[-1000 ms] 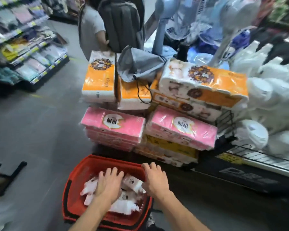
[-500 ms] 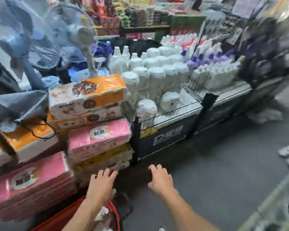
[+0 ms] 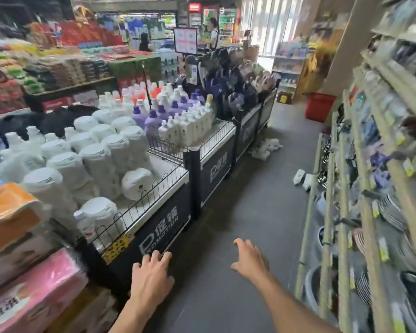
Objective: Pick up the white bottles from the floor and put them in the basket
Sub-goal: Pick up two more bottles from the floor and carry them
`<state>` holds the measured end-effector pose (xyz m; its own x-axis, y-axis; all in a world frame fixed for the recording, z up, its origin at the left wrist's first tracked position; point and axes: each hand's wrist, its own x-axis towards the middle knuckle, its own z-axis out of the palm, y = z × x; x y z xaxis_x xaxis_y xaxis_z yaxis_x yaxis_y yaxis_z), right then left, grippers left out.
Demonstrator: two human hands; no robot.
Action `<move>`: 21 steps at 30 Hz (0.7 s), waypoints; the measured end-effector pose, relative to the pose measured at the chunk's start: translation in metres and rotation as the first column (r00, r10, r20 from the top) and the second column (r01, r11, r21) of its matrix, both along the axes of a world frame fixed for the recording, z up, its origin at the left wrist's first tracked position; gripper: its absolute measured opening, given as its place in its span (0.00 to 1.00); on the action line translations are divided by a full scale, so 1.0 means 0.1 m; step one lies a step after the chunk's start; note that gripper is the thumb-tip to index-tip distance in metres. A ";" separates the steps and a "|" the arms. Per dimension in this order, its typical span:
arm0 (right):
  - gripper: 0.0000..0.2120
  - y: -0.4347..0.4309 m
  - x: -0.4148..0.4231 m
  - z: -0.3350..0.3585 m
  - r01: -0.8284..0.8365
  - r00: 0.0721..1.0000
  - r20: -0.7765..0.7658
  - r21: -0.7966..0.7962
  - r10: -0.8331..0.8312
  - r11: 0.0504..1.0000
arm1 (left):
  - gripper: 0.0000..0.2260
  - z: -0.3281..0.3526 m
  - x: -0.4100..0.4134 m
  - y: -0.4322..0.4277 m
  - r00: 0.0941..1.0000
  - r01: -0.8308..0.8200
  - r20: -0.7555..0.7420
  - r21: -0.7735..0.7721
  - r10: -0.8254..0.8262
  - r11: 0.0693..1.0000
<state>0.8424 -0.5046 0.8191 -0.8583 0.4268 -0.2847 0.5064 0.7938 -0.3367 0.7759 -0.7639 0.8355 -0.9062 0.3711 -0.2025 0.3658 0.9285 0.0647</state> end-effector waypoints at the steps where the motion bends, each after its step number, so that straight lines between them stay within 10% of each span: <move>1: 0.28 0.14 0.01 0.01 0.021 1.000 -0.003 0.002 -0.021 1.000 | 0.29 0.01 -0.09 0.13 1.000 0.009 -0.015 0.012 -0.009 1.000; 21: 0.28 2.15 -0.42 0.37 0.404 0.908 -0.125 0.008 -0.400 0.915 | 0.27 0.26 -1.55 2.78 0.870 0.478 -0.149 0.023 -0.470 0.878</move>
